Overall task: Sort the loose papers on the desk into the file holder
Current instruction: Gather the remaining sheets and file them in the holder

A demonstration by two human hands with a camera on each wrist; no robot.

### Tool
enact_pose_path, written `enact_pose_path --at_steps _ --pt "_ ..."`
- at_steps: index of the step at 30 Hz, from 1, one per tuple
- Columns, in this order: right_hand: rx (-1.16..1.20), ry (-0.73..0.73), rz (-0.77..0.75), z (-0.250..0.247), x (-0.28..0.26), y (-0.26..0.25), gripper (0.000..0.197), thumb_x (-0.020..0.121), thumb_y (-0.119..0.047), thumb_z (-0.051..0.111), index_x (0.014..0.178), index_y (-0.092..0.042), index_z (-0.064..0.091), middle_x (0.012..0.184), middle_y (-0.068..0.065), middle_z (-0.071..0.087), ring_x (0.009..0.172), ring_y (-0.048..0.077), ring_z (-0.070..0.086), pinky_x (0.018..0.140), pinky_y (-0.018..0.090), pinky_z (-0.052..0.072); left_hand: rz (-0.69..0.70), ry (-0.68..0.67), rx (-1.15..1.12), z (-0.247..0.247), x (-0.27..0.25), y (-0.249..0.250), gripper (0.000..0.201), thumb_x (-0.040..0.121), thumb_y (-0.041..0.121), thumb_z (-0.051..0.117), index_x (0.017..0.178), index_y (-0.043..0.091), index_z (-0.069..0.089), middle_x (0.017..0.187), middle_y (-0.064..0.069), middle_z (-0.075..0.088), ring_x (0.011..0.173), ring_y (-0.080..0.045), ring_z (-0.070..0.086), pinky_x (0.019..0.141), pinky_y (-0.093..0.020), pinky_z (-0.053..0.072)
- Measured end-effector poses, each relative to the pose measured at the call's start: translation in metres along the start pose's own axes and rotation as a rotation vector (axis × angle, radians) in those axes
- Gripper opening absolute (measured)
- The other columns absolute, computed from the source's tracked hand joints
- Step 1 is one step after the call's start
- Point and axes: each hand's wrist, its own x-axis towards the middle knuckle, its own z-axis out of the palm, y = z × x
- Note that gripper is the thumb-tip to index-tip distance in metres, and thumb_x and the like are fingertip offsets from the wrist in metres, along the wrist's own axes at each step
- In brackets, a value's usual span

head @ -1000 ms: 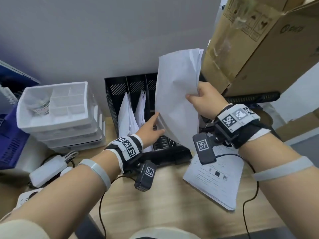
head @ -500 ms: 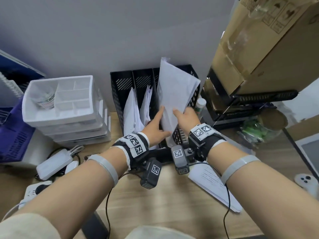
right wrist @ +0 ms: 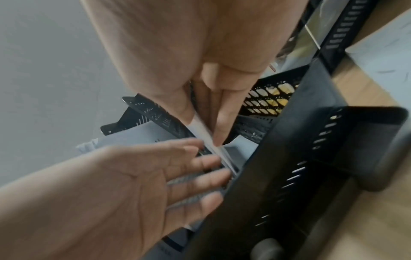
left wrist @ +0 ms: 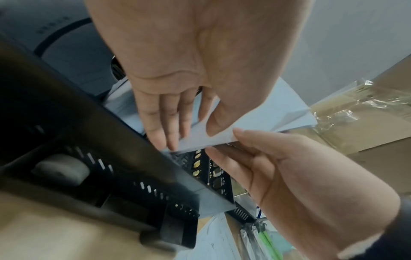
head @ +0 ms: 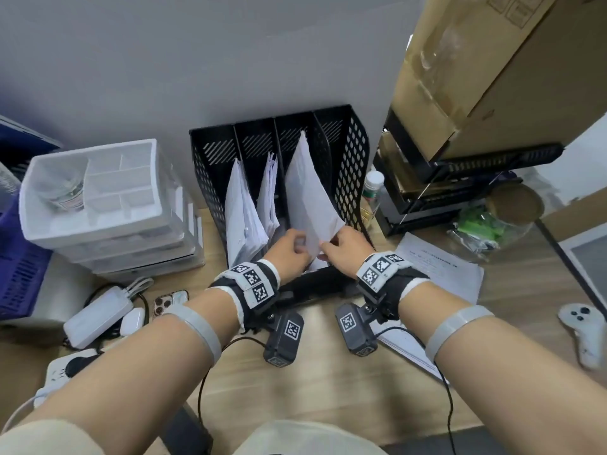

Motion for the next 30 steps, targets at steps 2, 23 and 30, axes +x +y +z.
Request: enact_pose_path --at_steps 2,23,30 --pt "0.035 -0.017 -0.017 0.0 -0.006 0.014 0.026 0.08 -0.024 0.061 0.101 -0.008 0.066 0.097 0.007 0.073 0.092 0.024 0.069 0.086 0.042 0.057 -0.042 0.012 0.097 0.008 -0.003 -0.006 0.011 0.091 0.012 0.061 0.1 0.01 0.068 0.102 -0.014 0.071 0.092 -0.031 0.069 0.087 -0.05 0.06" --pt "0.019 0.179 0.776 -0.036 -0.112 0.279 0.059 0.066 -0.034 0.048 0.119 -0.008 0.058 0.12 0.016 0.061 0.102 0.036 0.063 0.09 0.04 0.054 -0.108 -0.227 0.459 0.185 0.026 -0.045 0.055 0.093 0.028 0.067 0.138 0.0 0.052 0.137 -0.02 0.06 0.123 -0.038 0.058 0.102 -0.042 0.045" --pt "0.127 0.149 0.694 -0.034 -0.124 0.278 0.033 0.081 -0.018 0.051 0.107 -0.004 0.065 0.109 0.014 0.069 0.095 0.031 0.066 0.081 0.033 0.054 -0.122 -0.284 0.356 0.194 0.02 -0.041 0.04 0.097 0.019 0.059 0.135 0.007 0.058 0.135 -0.015 0.063 0.121 -0.036 0.061 0.105 -0.047 0.049"
